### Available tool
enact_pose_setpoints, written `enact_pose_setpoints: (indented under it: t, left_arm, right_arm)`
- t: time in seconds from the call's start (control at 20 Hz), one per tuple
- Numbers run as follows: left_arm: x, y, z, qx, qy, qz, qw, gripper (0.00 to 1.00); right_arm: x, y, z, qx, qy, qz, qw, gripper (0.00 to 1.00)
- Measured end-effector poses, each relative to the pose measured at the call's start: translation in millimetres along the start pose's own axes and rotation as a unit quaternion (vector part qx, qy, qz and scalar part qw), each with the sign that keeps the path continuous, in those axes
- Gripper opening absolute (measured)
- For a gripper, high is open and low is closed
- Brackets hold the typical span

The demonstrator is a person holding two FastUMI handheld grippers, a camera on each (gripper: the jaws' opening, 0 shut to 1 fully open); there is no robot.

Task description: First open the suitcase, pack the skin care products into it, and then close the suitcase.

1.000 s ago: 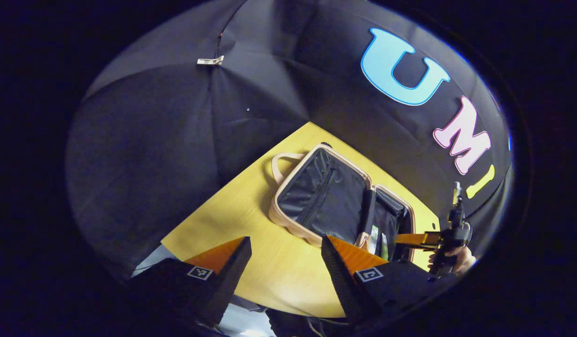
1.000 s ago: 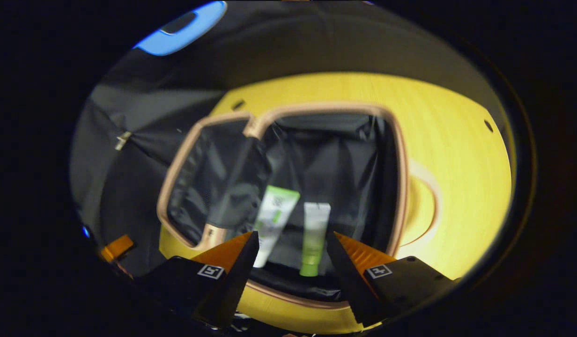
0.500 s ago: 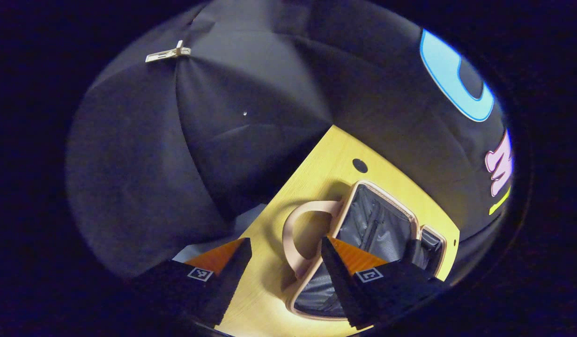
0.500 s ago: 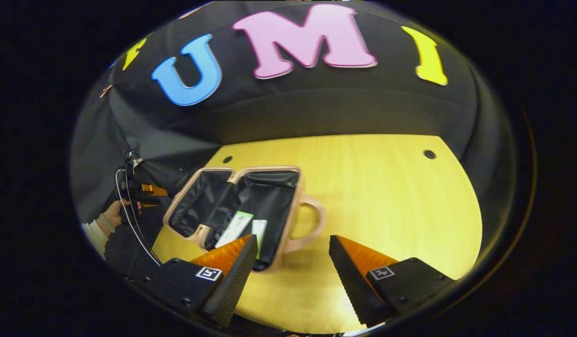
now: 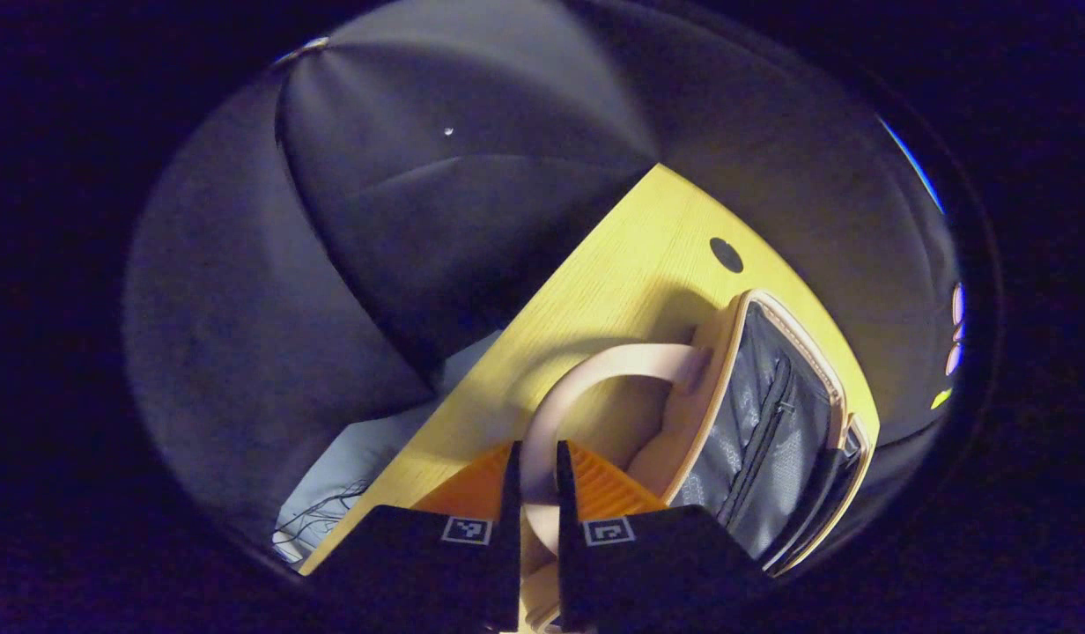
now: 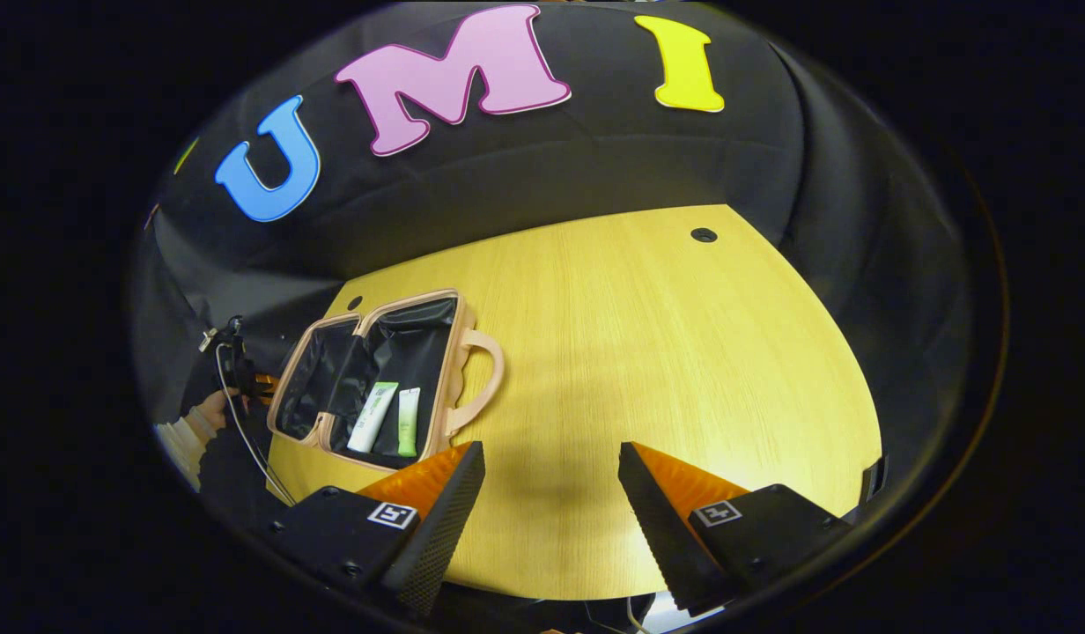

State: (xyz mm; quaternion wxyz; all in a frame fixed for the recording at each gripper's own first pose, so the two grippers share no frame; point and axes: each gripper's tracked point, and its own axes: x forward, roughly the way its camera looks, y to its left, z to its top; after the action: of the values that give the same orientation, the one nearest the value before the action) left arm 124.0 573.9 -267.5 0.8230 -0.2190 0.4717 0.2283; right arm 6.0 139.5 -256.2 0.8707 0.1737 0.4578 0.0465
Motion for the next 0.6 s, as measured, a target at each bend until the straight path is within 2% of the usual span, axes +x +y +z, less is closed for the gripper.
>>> enact_pose_setpoints:
  t: [0.05,0.1,0.15,0.2,0.35,0.6]
  left_arm:
    - [-1,-3,5,0.002,-0.014,0.001,1.0,0.19]
    - [-9,-8,11,-0.002,-0.032,-0.011,0.999,0.16]
    - [-20,-14,12,-0.007,-0.043,-0.031,0.999,0.09]
    - [-30,-18,13,-0.006,-0.052,-0.046,0.998,0.09]
    - [-76,-30,23,0.018,-0.096,-0.061,0.993,0.06]
    - [-198,-87,39,0.058,-0.213,-0.125,0.967,0.06]
  right_arm:
    - [1,6,5,-0.003,-0.002,0.007,1.0,0.97]
    - [3,12,12,-0.009,-0.007,0.014,1.0,0.97]
    - [3,18,18,-0.016,-0.014,0.021,1.0,0.97]
    - [3,24,24,-0.024,-0.02,0.03,0.999,0.97]
    - [5,39,34,-0.037,-0.031,0.056,0.997,0.97]
    - [8,50,40,-0.051,-0.04,0.096,0.993,0.97]
